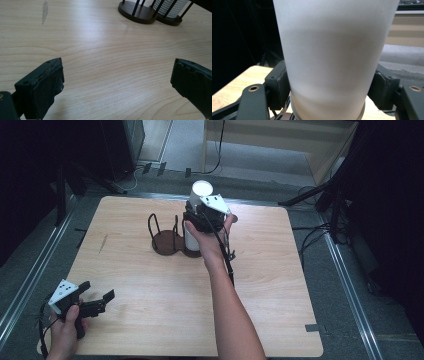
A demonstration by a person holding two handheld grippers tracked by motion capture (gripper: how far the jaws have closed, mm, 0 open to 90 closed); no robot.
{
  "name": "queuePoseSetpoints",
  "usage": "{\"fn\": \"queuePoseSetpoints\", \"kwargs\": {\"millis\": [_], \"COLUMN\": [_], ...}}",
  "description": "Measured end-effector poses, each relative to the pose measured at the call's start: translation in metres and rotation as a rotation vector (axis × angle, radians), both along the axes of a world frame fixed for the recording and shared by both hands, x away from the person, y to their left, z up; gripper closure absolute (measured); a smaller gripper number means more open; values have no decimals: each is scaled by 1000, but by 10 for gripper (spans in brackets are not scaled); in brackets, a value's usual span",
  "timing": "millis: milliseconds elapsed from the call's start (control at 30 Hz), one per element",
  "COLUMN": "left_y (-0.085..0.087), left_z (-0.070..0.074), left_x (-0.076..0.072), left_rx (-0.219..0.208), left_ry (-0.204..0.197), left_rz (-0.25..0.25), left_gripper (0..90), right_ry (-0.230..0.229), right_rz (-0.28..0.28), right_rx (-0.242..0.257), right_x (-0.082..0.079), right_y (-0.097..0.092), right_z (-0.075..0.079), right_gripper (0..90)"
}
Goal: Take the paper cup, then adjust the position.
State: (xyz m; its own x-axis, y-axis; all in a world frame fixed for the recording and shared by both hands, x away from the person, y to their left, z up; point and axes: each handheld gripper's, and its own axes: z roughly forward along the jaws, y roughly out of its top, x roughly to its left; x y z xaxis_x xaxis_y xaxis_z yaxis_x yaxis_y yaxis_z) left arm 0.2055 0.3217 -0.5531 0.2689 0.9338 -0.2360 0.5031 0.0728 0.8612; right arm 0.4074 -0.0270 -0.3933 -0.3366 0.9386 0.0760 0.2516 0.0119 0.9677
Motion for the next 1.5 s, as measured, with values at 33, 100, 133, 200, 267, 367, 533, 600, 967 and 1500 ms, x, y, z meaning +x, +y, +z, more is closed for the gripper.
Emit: {"fn": "queuePoseSetpoints", "kwargs": {"millis": [33,100,133,200,267,367,533,600,967,1500], "left_y": [0,0,0,0,0,0,0,0,2,-10], "left_z": [0,0,0,0,0,0,0,0,0,9], "left_x": [0,0,0,0,0,0,0,0,1,4], "left_rx": [1,0,-1,-2,-3,-4,-6,-7,-49,83], "left_ry": [-2,-2,-2,-4,-10,-14,-21,-22,-35,-19], "left_rz": [-1,-1,-1,-1,-1,-2,-2,-3,-14,-33], "left_gripper": [0,0,0,0,0,0,0,0,0,0], "right_ry": [-2,-7,-11,-20,-22,-21,-21,-22,-7,9], "right_rz": [-3,-6,-7,-11,-14,-20,-28,-28,-28,-38], "right_rx": [6,18,20,25,27,30,37,39,19,-51], "right_x": [-1,-2,-3,-6,-8,-12,-22,-27,-61,-117], "right_y": [-2,-5,-6,-10,-13,-20,-35,-41,-82,-115], "right_z": [3,7,10,15,18,21,25,26,8,-46], "right_gripper": [286,288,288,288,289,288,288,288,287,285]}}
